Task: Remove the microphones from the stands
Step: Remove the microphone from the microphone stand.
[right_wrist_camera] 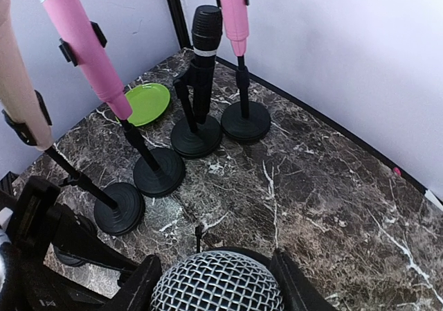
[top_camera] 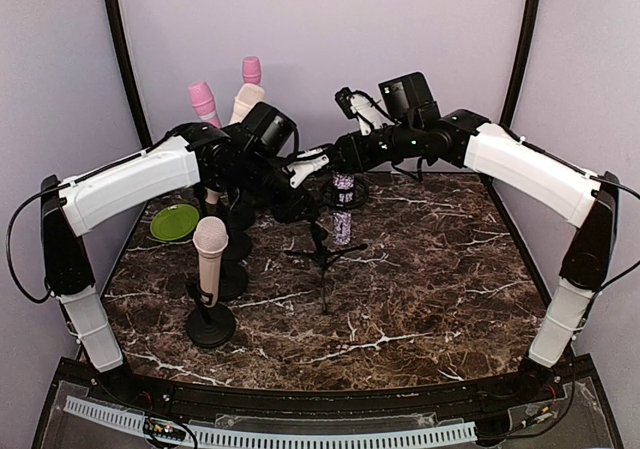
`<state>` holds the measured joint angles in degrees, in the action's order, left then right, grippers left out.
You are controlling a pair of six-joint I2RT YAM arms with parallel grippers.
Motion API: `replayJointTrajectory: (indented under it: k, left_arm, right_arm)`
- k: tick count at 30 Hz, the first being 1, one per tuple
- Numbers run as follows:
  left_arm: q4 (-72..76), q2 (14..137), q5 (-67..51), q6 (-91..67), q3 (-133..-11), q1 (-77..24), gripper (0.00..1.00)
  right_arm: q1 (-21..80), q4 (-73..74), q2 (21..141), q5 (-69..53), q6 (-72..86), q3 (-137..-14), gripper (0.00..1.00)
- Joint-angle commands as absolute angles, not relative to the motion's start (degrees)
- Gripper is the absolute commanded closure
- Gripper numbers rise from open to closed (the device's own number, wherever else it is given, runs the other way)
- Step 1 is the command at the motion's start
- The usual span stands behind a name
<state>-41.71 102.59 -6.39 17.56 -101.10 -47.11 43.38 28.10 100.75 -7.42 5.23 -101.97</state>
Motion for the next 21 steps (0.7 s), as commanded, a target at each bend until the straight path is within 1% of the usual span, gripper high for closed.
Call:
replayJointTrajectory:
  k: [1,2,3,4,5,6,7,10,12,16,21]
  left_arm:
    - [-38.5,104.69,-6.94,18.08,-101.17,-46.82,0.79]
    - [-37.9,104.77,-7.14,17.96,-100.81,-46.91,0.77]
    - [-37.63,104.88,-7.13,17.65,-100.59,-46.88,0.71]
    - [-36.98,104.91,-6.84,17.53,-100.03,-46.85,0.68]
    - [-36.55,104.93,-6.67,17.32,-99.72,-46.81,0.62]
    - [-35.55,104.94,-6.3,17.19,-98.98,-46.79,0.59]
    - [-35.0,105.05,-6.18,16.82,-98.24,-46.82,0.54]
    - [-32.59,105.1,-5.74,16.06,-97.05,-46.84,0.46]
    - [-31.68,105.3,-5.72,15.64,-96.54,-46.83,0.38]
    - [-31.09,105.96,-5.49,15.19,-96.22,-46.83,0.34]
    - [-30.51,105.38,-5.95,14.57,-94.68,-46.85,0.33]
  right_arm:
    - [45.73,19.72,99.88,-9.22,14.33,-105.81,0.71]
    - [45.83,19.39,99.93,-9.16,14.74,-105.64,0.71]
    - [45.75,19.03,100.0,-9.08,15.09,-105.33,0.71]
    - [45.76,18.85,99.96,-8.86,15.3,-104.96,0.71]
    - [45.75,18.69,100.01,-8.31,15.61,-104.61,0.71]
    - [45.74,18.72,100.02,-7.73,15.83,-103.98,0.71]
    - [45.83,18.72,100.0,-7.09,16.08,-103.56,0.71]
    - [45.75,17.93,99.51,-5.55,17.15,-100.99,0.71]
    - [45.71,16.68,98.75,-4.82,17.96,-98.5,0.71]
    - [45.79,14.73,97.61,-5.37,18.78,-94.73,0.71]
    - [45.78,14.64,97.97,-4.55,16.9,-92.37,0.71]
